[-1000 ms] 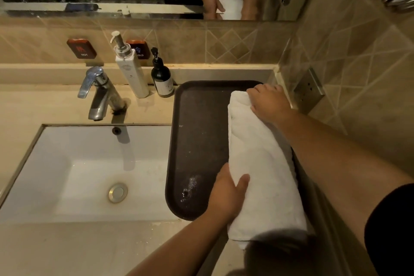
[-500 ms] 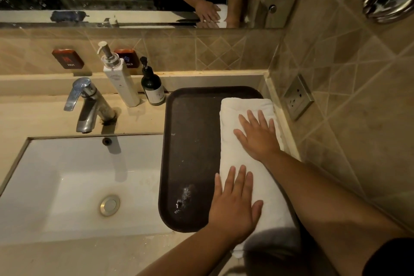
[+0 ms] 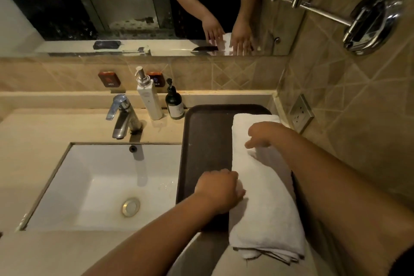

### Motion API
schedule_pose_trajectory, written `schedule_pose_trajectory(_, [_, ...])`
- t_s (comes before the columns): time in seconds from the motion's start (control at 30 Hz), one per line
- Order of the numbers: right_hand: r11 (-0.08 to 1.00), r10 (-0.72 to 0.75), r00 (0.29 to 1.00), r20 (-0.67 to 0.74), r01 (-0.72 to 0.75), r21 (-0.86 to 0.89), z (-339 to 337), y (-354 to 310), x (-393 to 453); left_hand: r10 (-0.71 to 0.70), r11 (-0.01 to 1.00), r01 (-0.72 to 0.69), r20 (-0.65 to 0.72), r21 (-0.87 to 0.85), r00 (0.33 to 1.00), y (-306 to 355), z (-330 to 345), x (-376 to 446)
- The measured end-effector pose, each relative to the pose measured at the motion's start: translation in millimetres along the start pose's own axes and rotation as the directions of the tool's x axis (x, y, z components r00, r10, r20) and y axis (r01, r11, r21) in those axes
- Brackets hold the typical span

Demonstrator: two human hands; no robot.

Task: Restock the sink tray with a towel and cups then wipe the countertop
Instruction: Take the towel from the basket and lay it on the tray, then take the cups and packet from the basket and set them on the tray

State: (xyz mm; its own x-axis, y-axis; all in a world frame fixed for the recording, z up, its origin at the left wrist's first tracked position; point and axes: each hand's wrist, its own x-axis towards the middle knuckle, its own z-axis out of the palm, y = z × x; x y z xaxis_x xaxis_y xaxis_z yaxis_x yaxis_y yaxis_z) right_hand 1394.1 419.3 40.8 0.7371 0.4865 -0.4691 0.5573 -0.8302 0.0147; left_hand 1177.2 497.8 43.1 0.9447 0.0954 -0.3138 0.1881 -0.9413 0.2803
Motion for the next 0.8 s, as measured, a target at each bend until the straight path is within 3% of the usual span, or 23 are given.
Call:
schedule_pose_trajectory(0.07, [0.998, -0.054, 0.998, 0.036, 0.053, 0.033, -29.9, -9.4, -20.7, -0.056, 0.998, 0.048, -0.187, -0.049, 0.981, -16.3, -26.0, -9.4])
schedule_pose_trajectory(0.13, [0.995, -0.102, 0.994, -0.028, 0.102, 0.004, -52.6, -19.3, -48.9, -0.110, 0.994, 0.097, -0.390, -0.052, 0.914, -34.3, -46.9, -19.7])
schedule_pose_trajectory(0.23, [0.993, -0.109, 0.943, -0.315, 0.117, 0.009, -56.4, -36.0, -96.2, -0.134, 0.986, 0.165, -0.603, -0.003, 0.786, -60.6, -60.6, -39.0])
schedule_pose_trajectory(0.33, [0.983, -0.027, 0.782, -0.623, 0.134, 0.125, -25.7, -57.3, -138.7, -0.069, 0.983, 0.170, -0.704, 0.075, 0.707, -80.0, -51.7, -58.4])
schedule_pose_trajectory(0.4, [0.983, 0.013, 0.725, -0.689, 0.116, 0.142, 2.7, -72.6, -163.1, -0.035, 0.985, 0.146, -0.723, 0.092, 0.690, -90.3, -40.9, -72.2])
schedule_pose_trajectory(0.5, [0.983, 0.075, 0.717, -0.693, 0.062, 0.170, 44.9, -93.7, -193.8, -0.003, 0.992, 0.092, -0.697, 0.091, 0.717, -105.6, -25.9, -91.8])
schedule_pose_trajectory(0.63, [0.982, 0.168, 0.712, -0.682, -0.057, 0.182, 84.4, -126.5, -238.8, 0.047, 0.991, 0.039, -0.593, 0.131, 0.804, -123.5, -9.9, -121.2])
schedule_pose_trajectory(0.8, [0.941, 0.338, 0.727, -0.598, -0.246, 0.233, 126.1, -167.8, -315.4, 0.222, 0.972, -0.152, -0.495, 0.179, 0.840, -125.7, 8.4, -171.7])
